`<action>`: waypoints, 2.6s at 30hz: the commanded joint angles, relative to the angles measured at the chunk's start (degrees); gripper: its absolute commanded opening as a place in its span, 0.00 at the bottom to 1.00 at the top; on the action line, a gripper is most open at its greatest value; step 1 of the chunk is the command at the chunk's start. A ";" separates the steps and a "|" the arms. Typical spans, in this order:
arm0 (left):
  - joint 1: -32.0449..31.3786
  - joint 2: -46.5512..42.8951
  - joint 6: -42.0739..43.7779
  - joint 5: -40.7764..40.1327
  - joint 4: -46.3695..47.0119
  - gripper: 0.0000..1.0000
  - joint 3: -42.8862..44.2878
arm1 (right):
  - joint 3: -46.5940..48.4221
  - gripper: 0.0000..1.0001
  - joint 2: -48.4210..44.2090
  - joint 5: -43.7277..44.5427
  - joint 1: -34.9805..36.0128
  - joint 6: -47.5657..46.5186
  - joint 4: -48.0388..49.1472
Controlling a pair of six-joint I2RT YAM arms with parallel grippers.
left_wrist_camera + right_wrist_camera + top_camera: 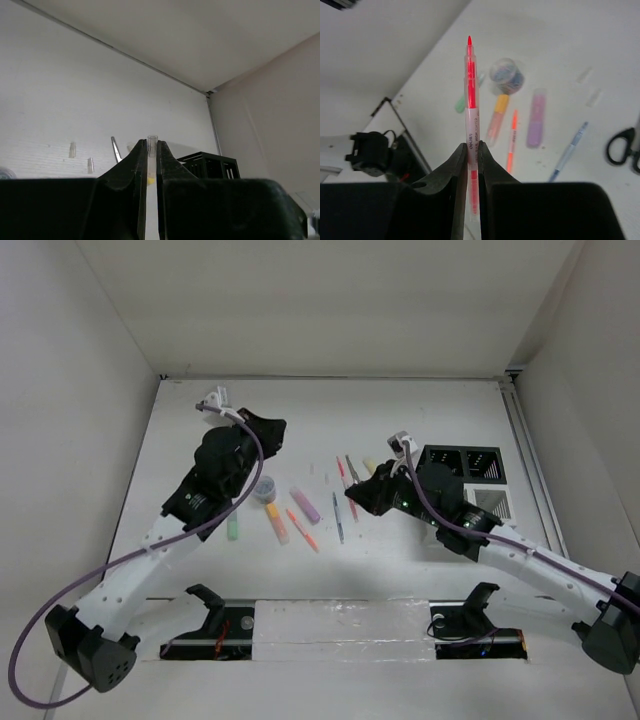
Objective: Sort the stationery into containers
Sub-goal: Close the pen cap on the pen.
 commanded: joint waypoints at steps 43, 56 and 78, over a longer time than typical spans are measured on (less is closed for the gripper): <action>-0.06 -16.01 5.20 17.44 29.83 0.00 -19.37 | 5.46 0.00 11.59 -7.83 7.35 9.27 24.22; -0.06 -14.25 4.14 17.35 29.30 0.00 -18.58 | 6.60 0.00 9.83 -5.46 7.35 8.13 24.22; -0.06 -13.11 3.61 19.20 29.21 0.00 -18.58 | 8.71 0.00 13.08 -3.16 7.35 8.13 24.75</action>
